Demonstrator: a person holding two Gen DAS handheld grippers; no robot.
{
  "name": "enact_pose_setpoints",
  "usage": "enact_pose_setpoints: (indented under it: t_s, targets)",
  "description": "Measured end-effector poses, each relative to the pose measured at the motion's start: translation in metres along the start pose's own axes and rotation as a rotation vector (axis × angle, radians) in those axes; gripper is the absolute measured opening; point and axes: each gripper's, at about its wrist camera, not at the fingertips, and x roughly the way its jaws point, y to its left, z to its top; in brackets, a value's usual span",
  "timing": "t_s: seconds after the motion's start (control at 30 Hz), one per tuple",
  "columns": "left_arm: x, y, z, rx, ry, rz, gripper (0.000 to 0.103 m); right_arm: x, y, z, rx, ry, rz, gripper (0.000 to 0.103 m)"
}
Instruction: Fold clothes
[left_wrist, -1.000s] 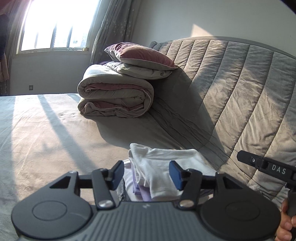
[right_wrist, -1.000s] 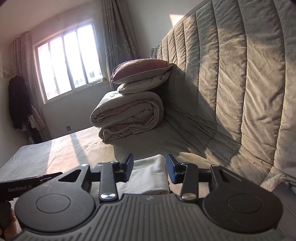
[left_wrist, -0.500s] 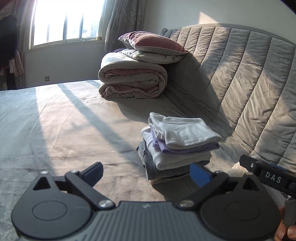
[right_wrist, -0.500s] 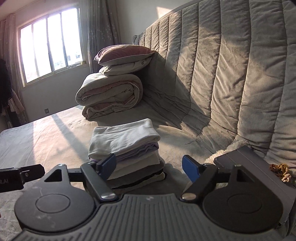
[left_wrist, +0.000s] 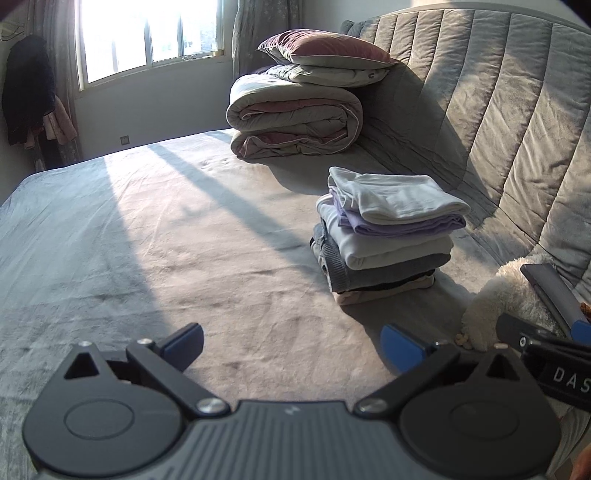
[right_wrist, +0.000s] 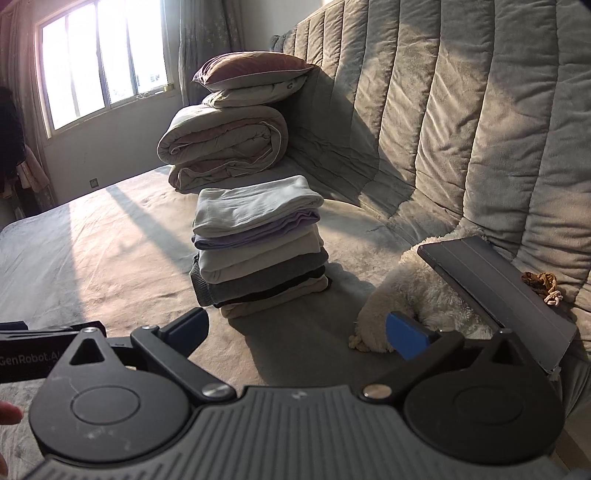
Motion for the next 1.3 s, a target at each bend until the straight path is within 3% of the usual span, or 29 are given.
enact_pose_setpoints:
  t_s: [0.53, 1.3]
  targets:
    - [0.001, -0.039, -0.015, 0.027, -0.022, -0.042, 0.103, -0.015, -0.028, -0.001, -0.035, 0.032, -0.049, 0.103]
    - [-0.011, -0.041, -0.018, 0.029, -0.032, -0.048, 0.102, -0.019, -0.032, -0.001, -0.032, 0.027, -0.033, 0.103]
